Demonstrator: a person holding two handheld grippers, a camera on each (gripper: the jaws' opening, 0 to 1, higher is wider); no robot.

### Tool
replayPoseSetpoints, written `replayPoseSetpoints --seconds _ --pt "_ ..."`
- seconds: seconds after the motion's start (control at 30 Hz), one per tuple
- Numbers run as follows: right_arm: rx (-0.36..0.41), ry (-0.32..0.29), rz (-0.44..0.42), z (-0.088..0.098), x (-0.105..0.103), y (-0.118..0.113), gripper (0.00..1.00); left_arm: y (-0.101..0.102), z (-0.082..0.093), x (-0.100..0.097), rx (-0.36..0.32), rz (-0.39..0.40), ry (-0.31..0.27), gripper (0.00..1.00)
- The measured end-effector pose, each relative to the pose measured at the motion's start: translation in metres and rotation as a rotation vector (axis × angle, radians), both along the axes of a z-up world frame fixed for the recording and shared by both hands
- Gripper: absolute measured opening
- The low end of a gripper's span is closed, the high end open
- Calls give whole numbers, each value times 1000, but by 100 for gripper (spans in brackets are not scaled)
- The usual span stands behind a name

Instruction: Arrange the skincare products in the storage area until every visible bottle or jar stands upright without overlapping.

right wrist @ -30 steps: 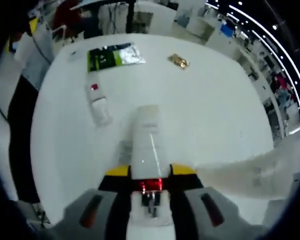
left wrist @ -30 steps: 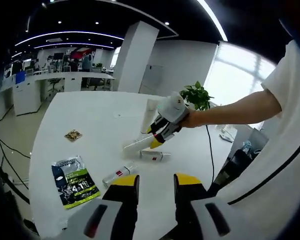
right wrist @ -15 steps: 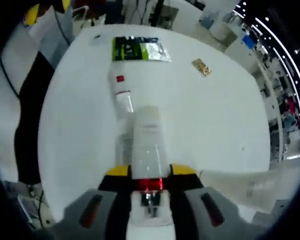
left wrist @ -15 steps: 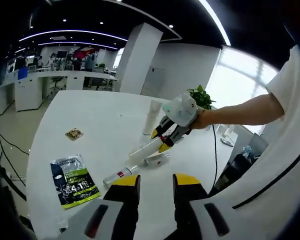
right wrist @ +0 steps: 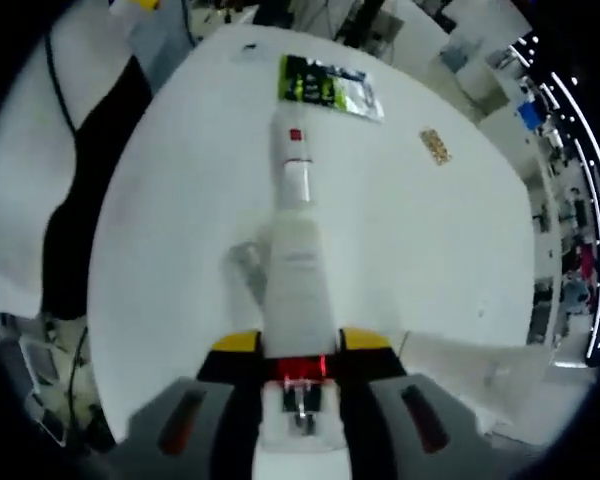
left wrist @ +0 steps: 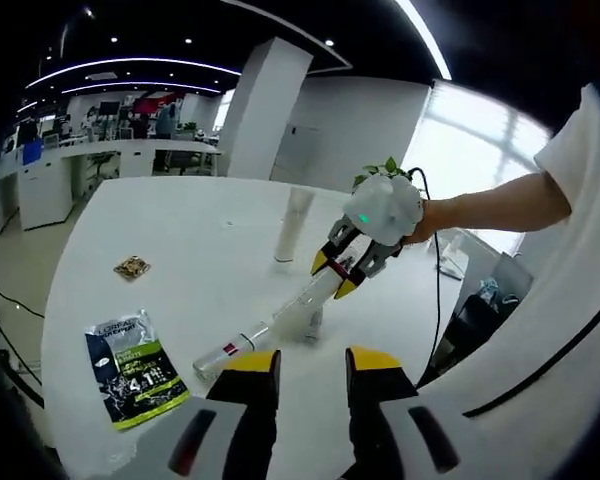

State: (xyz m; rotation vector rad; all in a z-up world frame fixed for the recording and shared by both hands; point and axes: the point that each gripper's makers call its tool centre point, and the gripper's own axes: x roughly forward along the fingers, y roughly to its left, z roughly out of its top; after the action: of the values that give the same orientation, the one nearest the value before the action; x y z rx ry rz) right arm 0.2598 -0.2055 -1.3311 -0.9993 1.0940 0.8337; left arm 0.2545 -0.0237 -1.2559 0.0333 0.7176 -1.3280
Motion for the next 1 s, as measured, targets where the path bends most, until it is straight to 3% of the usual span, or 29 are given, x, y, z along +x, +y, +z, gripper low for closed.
replayPoseSetpoints --seconds 0.07,0.13,0.27,0.33,0.5,0.67,0.73,0.8,1.0 --pt "-24 4 54 2 -2 6 25 -3 -7 1 20 -3 -1 27" --pt "-42 10 89 2 -4 12 25 -5 -15 1 67 -28 -38 29" --pt "-65 19 136 4 -7 19 26 -18 -32 3 145 -116 -165 36" --pt "-81 27 162 4 -8 23 26 -30 -44 7 194 -183 -259 40" --pt "-94 41 172 3 -11 29 26 -65 -58 8 206 -306 -373 46" --pt "-135 41 194 4 -12 30 26 -89 -68 2 180 -397 -398 48" --pt "-152 38 206 4 -12 30 26 -95 -71 -4 145 -446 -369 49" --pt "-171 33 222 5 -14 34 26 -100 -75 -6 104 -455 -306 50" --pt "-264 14 350 8 -16 42 26 -102 -87 3 109 -532 -307 50"
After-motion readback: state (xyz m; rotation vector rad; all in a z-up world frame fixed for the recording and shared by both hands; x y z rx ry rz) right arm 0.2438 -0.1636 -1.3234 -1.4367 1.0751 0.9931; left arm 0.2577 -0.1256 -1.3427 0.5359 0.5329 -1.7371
